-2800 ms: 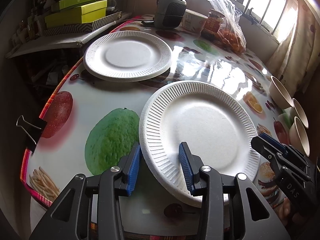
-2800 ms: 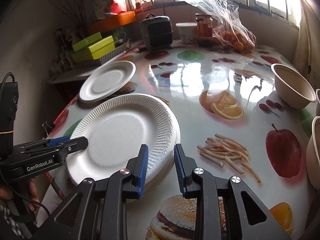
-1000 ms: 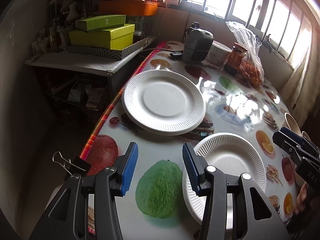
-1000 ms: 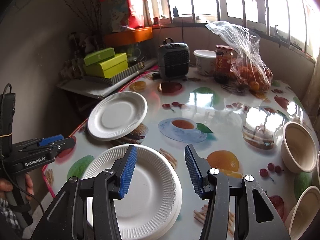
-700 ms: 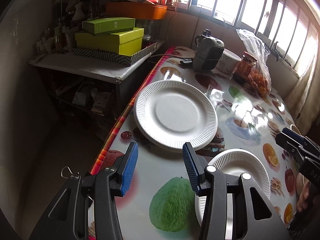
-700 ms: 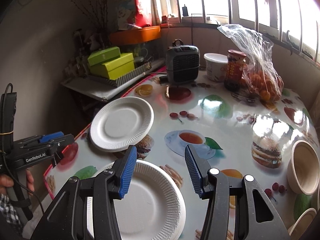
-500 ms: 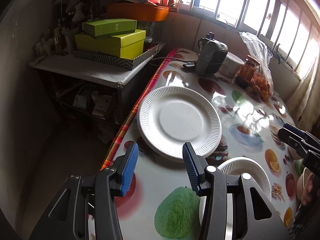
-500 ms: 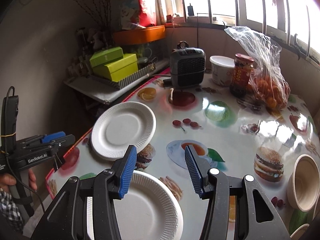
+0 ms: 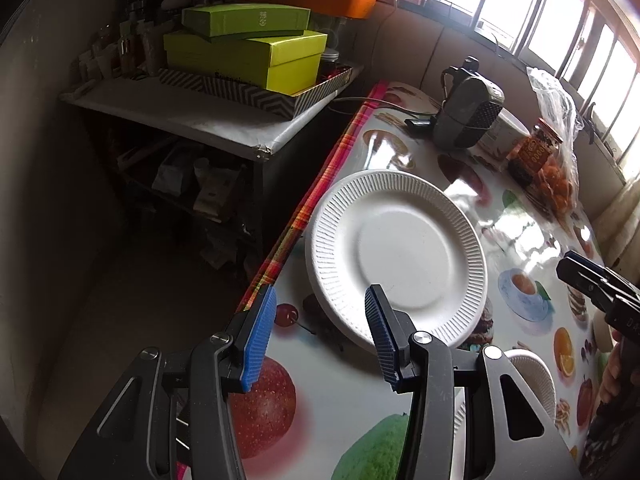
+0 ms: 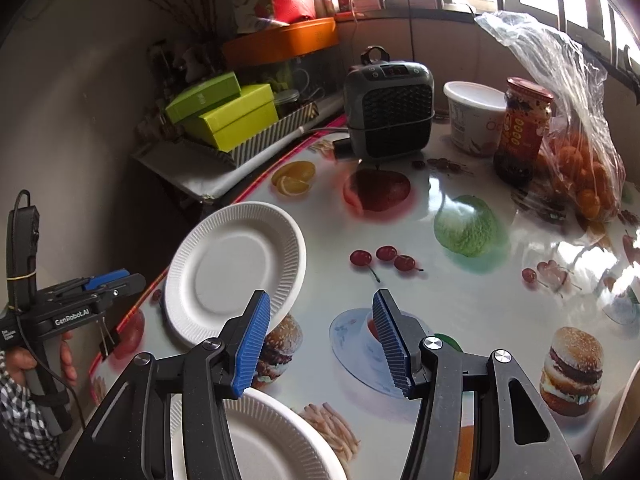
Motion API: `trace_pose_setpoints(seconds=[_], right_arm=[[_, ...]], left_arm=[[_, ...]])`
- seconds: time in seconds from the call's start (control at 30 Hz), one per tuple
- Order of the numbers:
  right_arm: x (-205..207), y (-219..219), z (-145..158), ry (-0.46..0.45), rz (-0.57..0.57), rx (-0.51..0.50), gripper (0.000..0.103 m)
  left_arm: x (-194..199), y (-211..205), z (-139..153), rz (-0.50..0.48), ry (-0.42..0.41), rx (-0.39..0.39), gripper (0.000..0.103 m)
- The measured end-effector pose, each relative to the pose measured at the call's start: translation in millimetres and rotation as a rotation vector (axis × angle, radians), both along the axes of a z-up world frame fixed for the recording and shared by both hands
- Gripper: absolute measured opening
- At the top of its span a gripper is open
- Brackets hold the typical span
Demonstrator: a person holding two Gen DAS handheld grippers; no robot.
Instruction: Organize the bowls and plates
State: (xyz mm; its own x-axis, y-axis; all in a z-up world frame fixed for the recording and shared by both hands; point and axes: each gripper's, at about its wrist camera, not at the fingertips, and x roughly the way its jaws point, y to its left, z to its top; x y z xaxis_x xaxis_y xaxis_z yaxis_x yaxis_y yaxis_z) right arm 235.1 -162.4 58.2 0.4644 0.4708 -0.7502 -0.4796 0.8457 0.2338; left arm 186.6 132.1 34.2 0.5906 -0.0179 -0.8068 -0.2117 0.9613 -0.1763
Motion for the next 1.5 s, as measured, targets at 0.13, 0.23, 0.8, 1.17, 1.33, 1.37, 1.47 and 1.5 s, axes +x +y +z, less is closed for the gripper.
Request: trace_pose_setpoints(seconds=[0.13, 0.23, 0.8, 1.17, 1.33, 1.37, 1.47, 1.5], right_arm=[[13, 9, -13, 0.030, 0.026, -0.017, 0.054], [22, 14, -22, 0.061, 0.039, -0.016, 0.054], [42, 47, -56, 0.165, 0.138, -0.001, 0.054], [45, 53, -62, 0.171, 0.148, -0.013, 0.045], [45, 54, -62, 0.170, 0.156, -0.011, 0.039], [45, 54, -62, 0.170, 0.157, -0.011, 0.038], [45, 54, -62, 0.170, 0.157, -0.010, 0.034], [45, 54, -62, 0.170, 0.156, -0.009, 0.033]], left_arm=[[9, 4, -7, 0.008, 0.010, 0.000, 0.048], [17, 4, -12, 0.009, 0.025, 0.013, 0.047], [38, 6, -28, 0.006, 0.052, -0.050, 0.047], [41, 6, -32, 0.003, 0.051, -0.084, 0.047], [42, 6, -33, 0.003, 0.048, -0.092, 0.044], [42, 5, -33, 0.001, 0.049, -0.092, 0.043], [43, 4, -32, -0.005, 0.049, -0.091, 0.039], [43, 3, -33, -0.007, 0.051, -0.090, 0.038]])
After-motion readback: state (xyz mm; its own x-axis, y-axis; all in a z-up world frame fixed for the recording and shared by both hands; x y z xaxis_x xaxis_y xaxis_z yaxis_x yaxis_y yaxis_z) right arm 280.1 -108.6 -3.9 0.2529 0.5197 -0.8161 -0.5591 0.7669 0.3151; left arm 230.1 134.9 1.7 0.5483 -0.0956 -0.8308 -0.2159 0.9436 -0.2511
